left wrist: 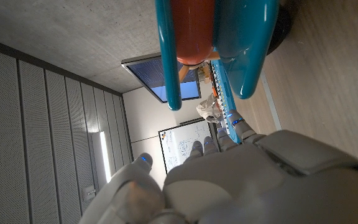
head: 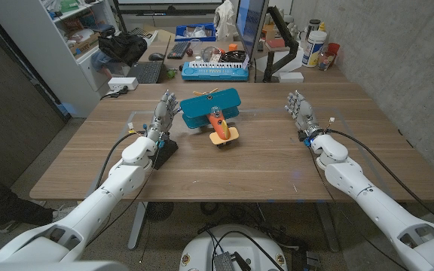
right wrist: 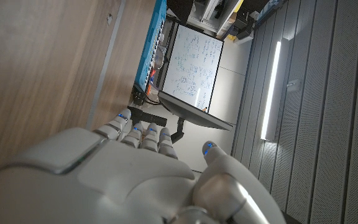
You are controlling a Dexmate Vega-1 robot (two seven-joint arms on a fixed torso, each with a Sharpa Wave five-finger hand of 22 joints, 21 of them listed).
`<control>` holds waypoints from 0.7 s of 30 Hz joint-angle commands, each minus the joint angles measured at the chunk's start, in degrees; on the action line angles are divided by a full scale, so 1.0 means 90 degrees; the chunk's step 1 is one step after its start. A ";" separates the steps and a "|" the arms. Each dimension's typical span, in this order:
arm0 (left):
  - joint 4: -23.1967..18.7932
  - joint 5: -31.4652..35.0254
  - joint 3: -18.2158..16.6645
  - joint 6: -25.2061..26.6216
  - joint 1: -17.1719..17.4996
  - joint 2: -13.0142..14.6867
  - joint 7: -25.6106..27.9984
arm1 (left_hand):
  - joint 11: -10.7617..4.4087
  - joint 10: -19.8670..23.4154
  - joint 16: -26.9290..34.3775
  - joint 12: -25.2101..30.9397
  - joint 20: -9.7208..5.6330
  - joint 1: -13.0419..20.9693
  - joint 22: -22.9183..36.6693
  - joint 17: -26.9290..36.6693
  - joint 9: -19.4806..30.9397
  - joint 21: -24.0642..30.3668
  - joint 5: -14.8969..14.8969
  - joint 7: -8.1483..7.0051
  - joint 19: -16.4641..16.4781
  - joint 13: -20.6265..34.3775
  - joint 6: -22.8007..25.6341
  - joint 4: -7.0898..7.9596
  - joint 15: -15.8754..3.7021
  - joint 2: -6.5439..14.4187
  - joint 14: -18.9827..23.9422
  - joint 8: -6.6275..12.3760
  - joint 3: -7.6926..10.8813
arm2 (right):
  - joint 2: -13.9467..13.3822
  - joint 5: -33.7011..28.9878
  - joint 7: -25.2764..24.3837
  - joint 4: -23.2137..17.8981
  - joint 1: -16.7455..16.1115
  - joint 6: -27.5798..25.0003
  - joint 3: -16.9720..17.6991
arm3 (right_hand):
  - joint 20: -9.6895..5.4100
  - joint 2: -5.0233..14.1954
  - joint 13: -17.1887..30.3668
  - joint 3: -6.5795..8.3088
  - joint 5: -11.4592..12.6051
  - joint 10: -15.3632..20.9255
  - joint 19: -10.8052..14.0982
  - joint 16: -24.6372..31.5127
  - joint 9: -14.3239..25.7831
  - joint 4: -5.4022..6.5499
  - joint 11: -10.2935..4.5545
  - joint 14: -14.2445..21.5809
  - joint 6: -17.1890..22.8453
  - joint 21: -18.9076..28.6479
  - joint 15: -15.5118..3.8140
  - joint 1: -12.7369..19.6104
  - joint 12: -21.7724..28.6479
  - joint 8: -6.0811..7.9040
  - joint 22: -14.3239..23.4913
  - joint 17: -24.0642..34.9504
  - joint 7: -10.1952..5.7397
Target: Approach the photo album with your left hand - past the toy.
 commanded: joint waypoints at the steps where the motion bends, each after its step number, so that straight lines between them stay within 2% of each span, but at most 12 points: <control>1: 0.0132 -0.0033 -0.0028 -0.0067 -0.0060 -0.0015 -0.0083 | -0.0011 -0.2132 0.0026 0.0041 -0.0264 -0.0003 0.0011 0.0008 0.0031 0.0031 0.0041 -0.0039 -0.2236 0.0014 -0.2333 -0.0004 -0.0033 0.0888 -0.2466 0.0033 0.0044 | 0.0389 -0.0511 0.0240 0.0015 -0.0075 -0.0257 0.0426 | -0.0388 0.0662 0.0017 0.0031 0.0033 -0.0014 -0.0006 0.0039 0.0011 -0.0012 -0.0044 -0.0053 0.0008 0.0034 -0.0112 0.0040 0.0027 0.0033 0.0012 0.0025 -0.0052; 4: 0.0160 0.0063 -0.0024 -0.0168 -0.0068 -0.0013 -0.0032 | -0.0033 -0.2134 0.0034 0.0040 -0.0203 -0.0002 0.0009 0.0008 0.0032 0.0036 0.0042 -0.0151 -0.2243 0.0015 -0.2295 -0.0006 0.0002 0.0884 -0.2448 0.0045 0.0044 | 0.0491 -0.0622 0.0298 0.0021 -0.0089 -0.0301 0.0533 | -0.0391 0.0662 0.0017 0.0031 0.0033 -0.0012 -0.0005 0.0040 0.0011 -0.0012 -0.0045 -0.0052 0.0007 0.0033 -0.0111 0.0040 0.0028 0.0032 0.0012 0.0025 -0.0057; 5: 0.0136 0.0118 -0.0024 -0.0184 -0.0059 -0.0003 0.0039 | -0.0051 -0.2117 0.0055 0.0047 -0.0132 0.0000 0.0009 0.0009 0.0033 0.0052 0.0040 -0.0197 -0.2217 0.0015 -0.2260 -0.0008 0.0073 0.0879 -0.2394 0.0056 0.0043 | 0.0521 -0.0658 0.0315 0.0022 -0.0092 -0.0319 0.0564 | -0.0392 0.0662 0.0017 0.0031 0.0033 -0.0014 -0.0007 0.0040 0.0011 -0.0013 -0.0046 -0.0052 0.0007 0.0032 -0.0111 0.0040 0.0027 0.0032 0.0012 0.0024 -0.0056; 6: 0.0113 0.0165 -0.0026 -0.0200 -0.0050 0.0003 0.0108 | -0.0033 -0.2089 0.0085 0.0059 0.0042 0.0009 0.0006 0.0011 0.0036 0.0078 0.0035 -0.0286 -0.2177 0.0015 -0.2204 -0.0017 0.0165 0.0869 -0.2306 0.0070 0.0042 | 0.0552 -0.0692 0.0329 0.0024 -0.0096 -0.0331 0.0596 | -0.0392 0.0661 0.0017 0.0030 0.0033 -0.0011 -0.0008 0.0039 0.0011 -0.0013 -0.0046 -0.0053 0.0008 0.0031 -0.0113 0.0041 0.0028 0.0033 0.0012 0.0024 -0.0056; 8: 0.0097 0.0264 -0.0024 -0.0262 -0.0045 0.0017 0.0196 | -0.0005 -0.2027 0.0124 0.0081 0.0236 0.0026 0.0000 0.0013 0.0041 0.0119 0.0029 -0.0362 -0.2098 0.0016 -0.2068 -0.0033 0.0270 0.0850 -0.2183 0.0109 0.0043 | 0.0602 -0.0755 0.0362 0.0022 -0.0103 -0.0367 0.0652 | -0.0387 0.0661 0.0017 0.0030 0.0033 -0.0008 -0.0005 0.0040 0.0011 -0.0014 -0.0041 -0.0049 0.0008 0.0030 -0.0110 0.0042 0.0029 0.0032 0.0012 0.0024 -0.0056; 9: 0.0053 0.0353 -0.0018 -0.0259 -0.0034 0.0044 0.0299 | 0.0023 -0.1952 0.0149 0.0107 0.0388 0.0041 -0.0006 0.0015 0.0046 0.0148 0.0024 -0.0398 -0.2041 0.0017 -0.1980 -0.0042 0.0348 0.0843 -0.2088 0.0128 0.0050 | 0.0629 -0.0784 0.0373 0.0023 -0.0107 -0.0378 0.0681 | -0.0387 0.0661 0.0017 0.0030 0.0033 -0.0009 -0.0007 0.0041 0.0011 -0.0016 -0.0042 -0.0045 0.0011 0.0029 -0.0105 0.0043 0.0029 0.0033 0.0012 0.0023 -0.0051; 12: -0.0001 0.0537 -0.0018 -0.0330 -0.0015 0.0069 0.0504 | 0.0109 -0.1772 0.0210 0.0164 0.0595 0.0073 -0.0019 0.0020 0.0051 0.0206 0.0018 -0.0449 -0.1915 0.0019 -0.1783 -0.0064 0.0502 0.0826 -0.1865 0.0173 0.0071 | 0.0701 -0.0868 0.0413 0.0027 -0.0115 -0.0407 0.0754 | -0.0380 0.0659 0.0017 0.0028 0.0034 0.0006 -0.0008 0.0040 0.0011 -0.0017 -0.0030 -0.0047 0.0011 0.0026 -0.0104 0.0044 0.0034 0.0033 0.0012 0.0022 -0.0048; 21: -0.0048 0.0854 -0.0009 -0.0489 -0.0016 0.0144 0.0735 | 0.0144 -0.1590 0.0247 0.0208 0.0676 0.0123 -0.0038 0.0022 0.0055 0.0249 0.0014 -0.0484 -0.1812 0.0021 -0.1559 -0.0093 0.0560 0.0818 -0.1682 0.0224 0.0119 | 0.0893 -0.1074 0.0514 0.0077 -0.0091 -0.0482 0.0901 | -0.0374 0.0656 0.0017 0.0023 0.0034 0.0030 -0.0004 0.0040 0.0011 -0.0022 -0.0033 -0.0041 0.0015 0.0019 -0.0095 0.0048 0.0042 0.0035 0.0012 0.0020 -0.0053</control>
